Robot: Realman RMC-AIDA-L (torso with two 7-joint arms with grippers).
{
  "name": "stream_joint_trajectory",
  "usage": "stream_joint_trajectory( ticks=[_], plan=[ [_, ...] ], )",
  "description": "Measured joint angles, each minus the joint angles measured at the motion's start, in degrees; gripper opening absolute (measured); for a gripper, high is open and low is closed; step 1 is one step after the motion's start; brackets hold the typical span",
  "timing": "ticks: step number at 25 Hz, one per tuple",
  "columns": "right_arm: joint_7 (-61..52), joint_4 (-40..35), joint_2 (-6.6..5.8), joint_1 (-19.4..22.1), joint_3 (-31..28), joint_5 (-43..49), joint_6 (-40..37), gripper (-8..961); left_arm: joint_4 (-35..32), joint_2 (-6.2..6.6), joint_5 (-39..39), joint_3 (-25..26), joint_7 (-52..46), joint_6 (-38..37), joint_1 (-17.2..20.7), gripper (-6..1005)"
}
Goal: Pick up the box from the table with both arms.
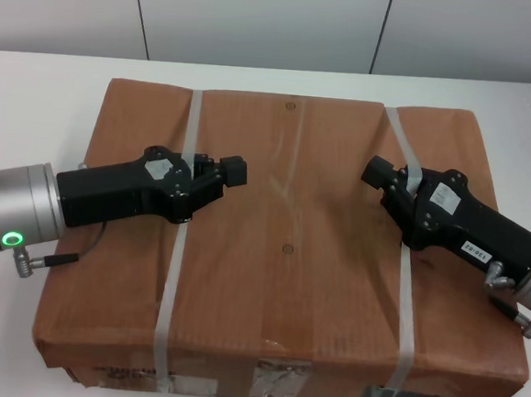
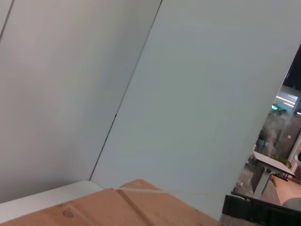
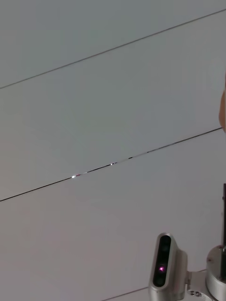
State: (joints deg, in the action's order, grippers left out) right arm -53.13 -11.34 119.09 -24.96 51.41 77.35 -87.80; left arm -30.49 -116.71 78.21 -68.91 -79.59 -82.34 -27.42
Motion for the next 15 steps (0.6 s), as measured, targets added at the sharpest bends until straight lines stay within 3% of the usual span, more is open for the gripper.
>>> stream_joint_trajectory(
  ticks=[15],
  plan=[
    [0.05,0.0,0.0,0.0,0.0,0.0,0.09,22,-0.11,-0.02,0.0,0.0,0.05,0.01,0.22,58]
  ],
)
